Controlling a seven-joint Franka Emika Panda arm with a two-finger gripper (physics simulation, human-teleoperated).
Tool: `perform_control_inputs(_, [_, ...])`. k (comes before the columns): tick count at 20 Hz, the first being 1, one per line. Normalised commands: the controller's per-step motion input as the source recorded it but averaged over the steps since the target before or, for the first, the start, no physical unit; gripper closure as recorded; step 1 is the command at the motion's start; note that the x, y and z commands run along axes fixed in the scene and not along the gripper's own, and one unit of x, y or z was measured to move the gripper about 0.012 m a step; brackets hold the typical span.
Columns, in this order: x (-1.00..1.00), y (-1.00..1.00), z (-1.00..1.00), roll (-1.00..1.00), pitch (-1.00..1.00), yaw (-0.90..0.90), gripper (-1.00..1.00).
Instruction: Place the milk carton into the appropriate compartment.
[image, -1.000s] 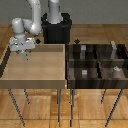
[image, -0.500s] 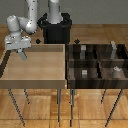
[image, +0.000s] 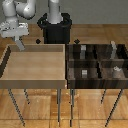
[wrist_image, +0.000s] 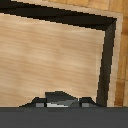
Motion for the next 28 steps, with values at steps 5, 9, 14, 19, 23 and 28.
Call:
perform_control_inputs(5, [0.00, 0.27, 0.60, 0.00, 0.00, 0.00, 1.00])
perform_control_inputs(9, [0.00, 1.00, 0.00, 0.00, 0.00, 0.00, 1.00])
perform_control_inputs(14, [0.00, 1.00, 0.00, 0.00, 0.00, 0.00, 1.00])
perform_control_inputs(19, [0.00, 1.00, 0.00, 0.00, 0.00, 0.00, 1.00])
perform_control_inputs(23, [0.00, 1.00, 0.00, 0.00, 0.00, 0.00, 1.00])
perform_control_inputs(28, [0.00, 1.00, 0.00, 0.00, 0.00, 0.00, 1.00])
